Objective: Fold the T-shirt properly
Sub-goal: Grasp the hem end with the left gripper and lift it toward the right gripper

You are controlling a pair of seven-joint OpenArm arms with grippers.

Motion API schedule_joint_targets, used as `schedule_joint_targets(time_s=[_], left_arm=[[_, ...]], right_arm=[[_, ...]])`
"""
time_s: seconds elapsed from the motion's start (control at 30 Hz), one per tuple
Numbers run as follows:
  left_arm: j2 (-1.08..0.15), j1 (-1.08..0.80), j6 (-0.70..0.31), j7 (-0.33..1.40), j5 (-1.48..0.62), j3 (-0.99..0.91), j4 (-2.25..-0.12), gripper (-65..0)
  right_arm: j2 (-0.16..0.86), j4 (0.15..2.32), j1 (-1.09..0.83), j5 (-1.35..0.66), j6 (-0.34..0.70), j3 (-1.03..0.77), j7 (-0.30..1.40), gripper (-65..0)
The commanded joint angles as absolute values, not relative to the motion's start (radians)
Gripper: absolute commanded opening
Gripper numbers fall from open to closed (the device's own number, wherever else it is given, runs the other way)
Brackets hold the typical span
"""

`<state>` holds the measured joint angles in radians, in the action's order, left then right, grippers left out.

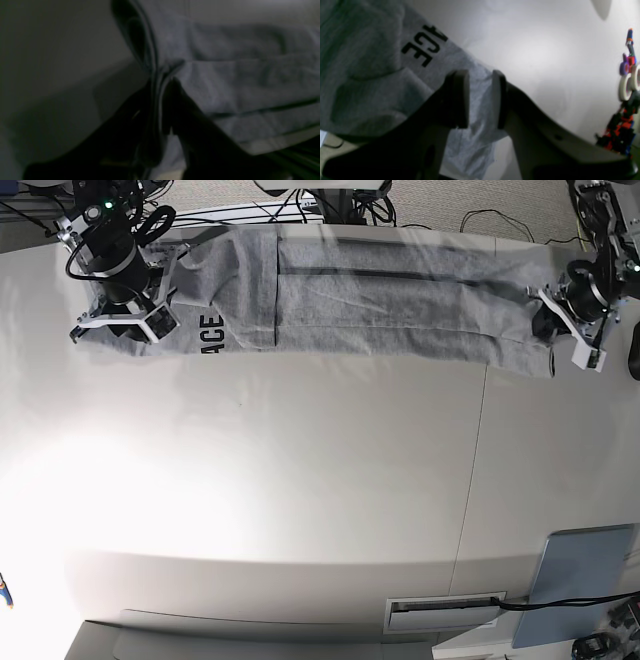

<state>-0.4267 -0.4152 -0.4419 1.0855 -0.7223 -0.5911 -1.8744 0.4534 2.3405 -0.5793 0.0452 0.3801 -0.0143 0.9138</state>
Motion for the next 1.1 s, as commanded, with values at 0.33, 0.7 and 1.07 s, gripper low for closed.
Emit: schedule_joint_targets(time_s=[0.33, 0.7, 1.07], left_arm=[[-0.23, -0.559, -0.471, 1.103, -1.02, -0.598, -2.135, -65.0], [-0.187, -0.542, -0.36, 0.997, -0.875, -0.247, -2.136, -65.0], [-0.074, -0.439, -0.274, 0.968, -0.656, 0.041, -2.128, -65.0]], right_arm=[[0.465, 2.207, -0.579, 0.044, 0.32, -0.218, 0.789, -48.9], [0.465, 2.164, -0.579, -0.007, 0.317, -0.349, 0.788, -48.9], [0.465, 2.164, -0.579, -0.007, 0.318, -0.349, 0.786, -48.9]])
